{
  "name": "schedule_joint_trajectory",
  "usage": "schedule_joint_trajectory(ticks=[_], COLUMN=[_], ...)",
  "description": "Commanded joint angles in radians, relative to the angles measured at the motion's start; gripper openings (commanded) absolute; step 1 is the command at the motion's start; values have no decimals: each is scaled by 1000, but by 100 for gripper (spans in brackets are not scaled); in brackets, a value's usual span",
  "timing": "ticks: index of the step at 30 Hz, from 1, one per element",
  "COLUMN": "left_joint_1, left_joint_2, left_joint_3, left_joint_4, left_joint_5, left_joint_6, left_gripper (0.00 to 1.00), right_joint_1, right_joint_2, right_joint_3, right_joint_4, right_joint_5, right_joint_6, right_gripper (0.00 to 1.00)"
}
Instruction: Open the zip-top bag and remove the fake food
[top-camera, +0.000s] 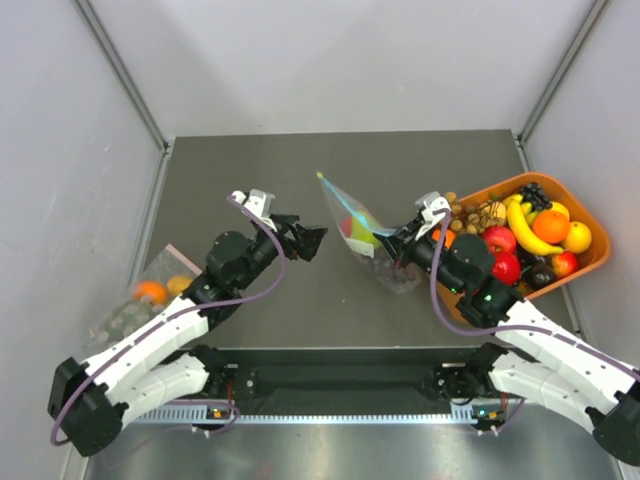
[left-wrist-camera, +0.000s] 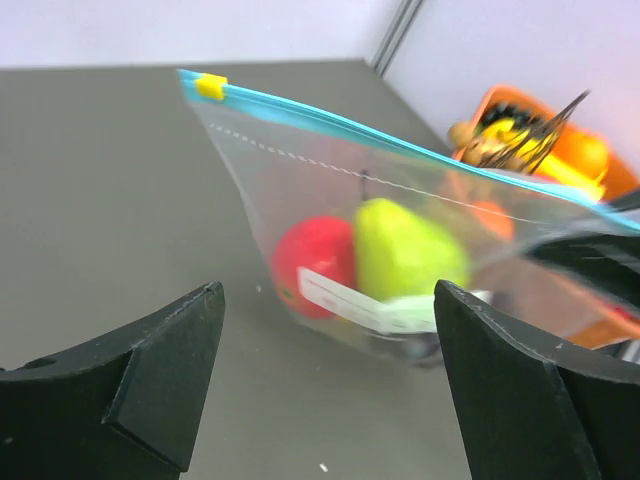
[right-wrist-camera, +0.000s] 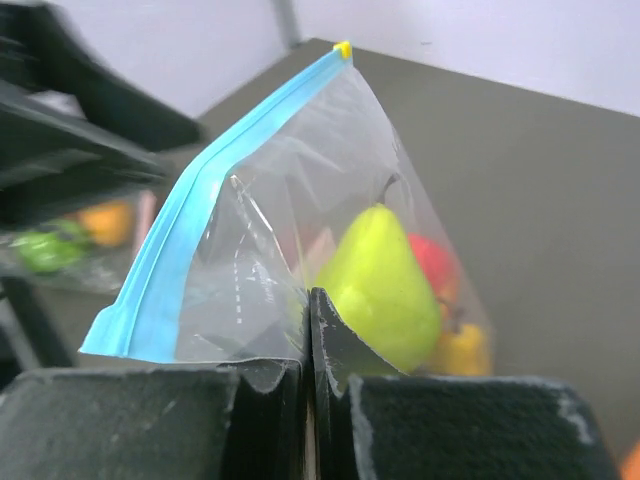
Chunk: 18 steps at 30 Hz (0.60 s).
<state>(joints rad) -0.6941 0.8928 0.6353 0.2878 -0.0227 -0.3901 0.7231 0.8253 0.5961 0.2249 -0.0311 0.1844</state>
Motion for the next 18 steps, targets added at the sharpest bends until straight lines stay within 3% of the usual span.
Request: schedule_joint_trajectory(ticks=[1,5,9,12,15,17,18], left_joint_1=[8,15,33,38,39,39,39], left_joint_2=[69,126,81,15,-31,-29,-26], left_joint_3=[-65,-89,-178,-264,-313,-312,-303], left_joint_4=[206,298,404,520,586,567,554], left_joint_5=[48,58,76,83,113,162,181], left_joint_6=[34,45,33,5,-18,-23,-26], left_gripper=[89,88,85,51,22,19,24], right_joint_1=[-14,-22,-28,-36,-45,-48,-50], right_joint_2=[-48,-103,-130,-133,-117,-107,-104], right_joint_3=[19,7,22,27,13,-4,-19], right_joint_4=[14,56,62,65,71,109,123], right_joint_5=[-200,-292,-339,-365,-382,-403,-406], right_joint_6=[82,173,220,251,270,297,306], right_gripper=[0,0,0,0,0,0,0])
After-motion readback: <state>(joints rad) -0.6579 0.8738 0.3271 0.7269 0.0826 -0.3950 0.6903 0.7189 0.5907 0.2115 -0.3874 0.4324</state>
